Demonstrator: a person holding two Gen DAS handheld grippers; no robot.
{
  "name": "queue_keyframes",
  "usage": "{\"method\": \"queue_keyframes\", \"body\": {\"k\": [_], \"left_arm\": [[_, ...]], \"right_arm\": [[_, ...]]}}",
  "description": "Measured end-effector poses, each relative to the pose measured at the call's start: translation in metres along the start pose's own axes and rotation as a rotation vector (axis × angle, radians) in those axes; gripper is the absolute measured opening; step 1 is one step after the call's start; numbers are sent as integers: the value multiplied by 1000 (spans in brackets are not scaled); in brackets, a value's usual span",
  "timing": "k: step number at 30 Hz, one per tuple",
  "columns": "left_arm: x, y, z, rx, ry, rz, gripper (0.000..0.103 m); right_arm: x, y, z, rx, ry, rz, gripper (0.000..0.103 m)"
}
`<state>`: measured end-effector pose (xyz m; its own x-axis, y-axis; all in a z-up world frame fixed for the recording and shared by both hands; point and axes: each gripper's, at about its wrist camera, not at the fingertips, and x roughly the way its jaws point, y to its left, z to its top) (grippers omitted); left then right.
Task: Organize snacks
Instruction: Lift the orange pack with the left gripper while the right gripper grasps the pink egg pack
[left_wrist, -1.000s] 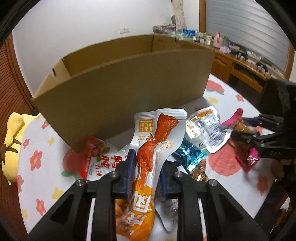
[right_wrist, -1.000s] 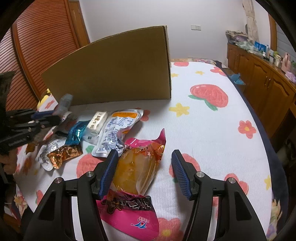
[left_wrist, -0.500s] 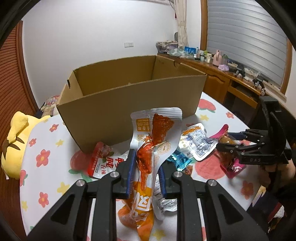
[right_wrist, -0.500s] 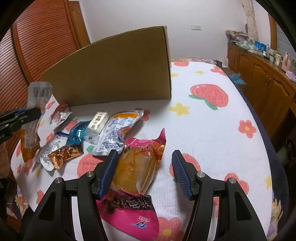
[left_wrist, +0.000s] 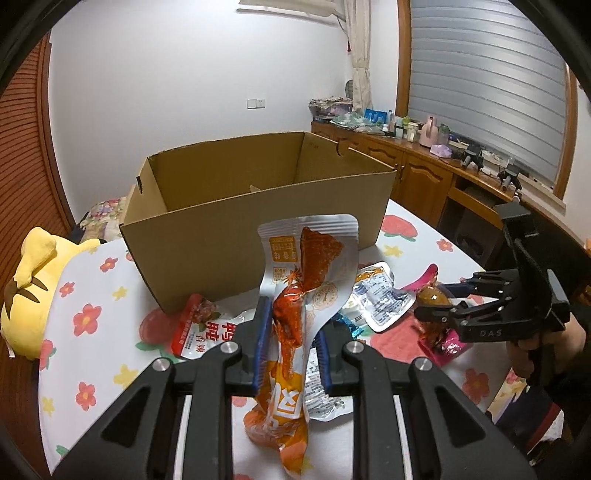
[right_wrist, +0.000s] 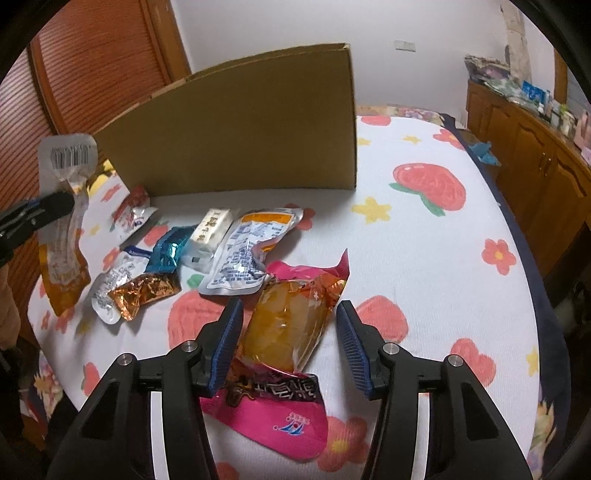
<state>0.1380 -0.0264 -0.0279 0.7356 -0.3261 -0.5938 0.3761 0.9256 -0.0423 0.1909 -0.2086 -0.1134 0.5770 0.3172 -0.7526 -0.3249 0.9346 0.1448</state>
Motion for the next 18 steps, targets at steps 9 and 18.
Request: {"method": "queue_keyframes", "body": {"k": [9, 18], "left_arm": [[-12, 0, 5, -6, -27, -4, 20], [-18, 4, 13, -11, -51, 5, 20]], "right_arm": [[1, 2, 0, -20, 24, 18, 49], [-15, 3, -7, -31, -20, -30, 40]]}}
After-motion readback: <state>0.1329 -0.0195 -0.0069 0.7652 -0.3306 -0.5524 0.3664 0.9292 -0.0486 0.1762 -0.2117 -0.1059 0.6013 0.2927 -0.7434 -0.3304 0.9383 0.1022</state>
